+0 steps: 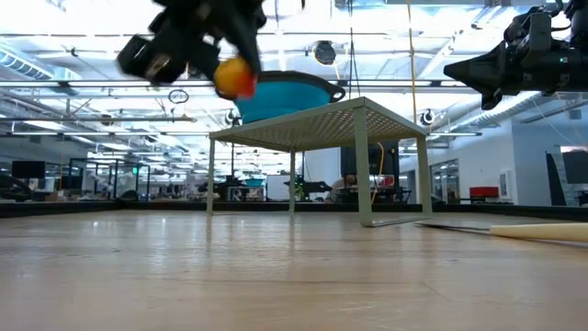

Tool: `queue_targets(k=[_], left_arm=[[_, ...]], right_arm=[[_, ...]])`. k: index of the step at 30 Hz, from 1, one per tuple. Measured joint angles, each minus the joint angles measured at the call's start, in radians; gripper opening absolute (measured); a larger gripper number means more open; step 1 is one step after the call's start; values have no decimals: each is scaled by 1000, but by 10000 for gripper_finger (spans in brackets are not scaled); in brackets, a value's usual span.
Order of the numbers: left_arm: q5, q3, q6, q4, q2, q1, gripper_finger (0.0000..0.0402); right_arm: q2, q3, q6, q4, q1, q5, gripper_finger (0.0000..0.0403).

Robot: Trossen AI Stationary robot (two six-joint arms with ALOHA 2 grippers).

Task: Pick & Place Fruit
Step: Put the pear into the blue strainer bowl on the shelf

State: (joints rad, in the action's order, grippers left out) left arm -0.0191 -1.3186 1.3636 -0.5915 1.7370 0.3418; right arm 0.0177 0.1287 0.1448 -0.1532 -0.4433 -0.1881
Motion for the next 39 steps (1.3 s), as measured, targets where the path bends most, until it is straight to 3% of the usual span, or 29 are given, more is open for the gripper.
queue_targets(k=[9, 17, 39], left_arm=[[-115, -2, -149, 21, -165, -75, 106], [-140, -2, -267, 36, -258, -161, 106], [-137, -4, -797, 344, -313, -309, 106]], right_arm=[[0, 0, -7, 1, 0, 0, 0], [0, 0, -29, 5, 0, 0, 0], [0, 0, -34, 8, 0, 3, 0]])
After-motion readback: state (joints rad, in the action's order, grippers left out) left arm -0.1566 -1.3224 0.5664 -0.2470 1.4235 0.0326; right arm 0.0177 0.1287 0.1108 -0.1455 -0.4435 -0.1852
